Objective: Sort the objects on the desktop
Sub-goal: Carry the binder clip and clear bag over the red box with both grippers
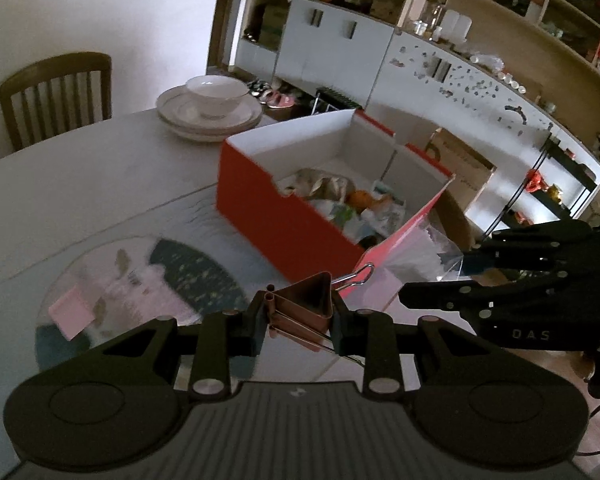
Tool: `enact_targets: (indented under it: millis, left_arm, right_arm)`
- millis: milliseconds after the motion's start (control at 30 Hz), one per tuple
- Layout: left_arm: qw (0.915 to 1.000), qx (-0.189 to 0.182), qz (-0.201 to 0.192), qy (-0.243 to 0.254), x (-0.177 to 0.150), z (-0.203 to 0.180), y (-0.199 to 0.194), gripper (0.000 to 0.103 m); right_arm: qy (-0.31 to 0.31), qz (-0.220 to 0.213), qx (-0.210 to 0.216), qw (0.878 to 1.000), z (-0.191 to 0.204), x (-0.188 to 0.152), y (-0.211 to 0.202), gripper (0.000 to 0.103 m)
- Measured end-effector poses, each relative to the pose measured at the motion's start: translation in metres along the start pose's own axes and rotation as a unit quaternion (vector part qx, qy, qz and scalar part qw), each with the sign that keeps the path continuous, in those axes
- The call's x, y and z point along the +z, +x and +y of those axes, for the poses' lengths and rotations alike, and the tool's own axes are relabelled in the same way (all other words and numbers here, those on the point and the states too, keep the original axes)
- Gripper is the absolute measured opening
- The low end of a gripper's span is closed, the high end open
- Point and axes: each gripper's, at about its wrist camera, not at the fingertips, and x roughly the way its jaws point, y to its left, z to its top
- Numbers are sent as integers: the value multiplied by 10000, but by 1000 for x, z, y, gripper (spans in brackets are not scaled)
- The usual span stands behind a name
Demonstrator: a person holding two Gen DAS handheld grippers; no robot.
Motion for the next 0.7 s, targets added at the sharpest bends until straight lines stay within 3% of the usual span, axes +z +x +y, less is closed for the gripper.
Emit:
enact_targets:
  millis: [700]
  left_arm:
    - [9983,-69,-95,565,75,-64,68,30]
  right_arm:
    - [57,-187,-298,9994,-112,30,-9,32]
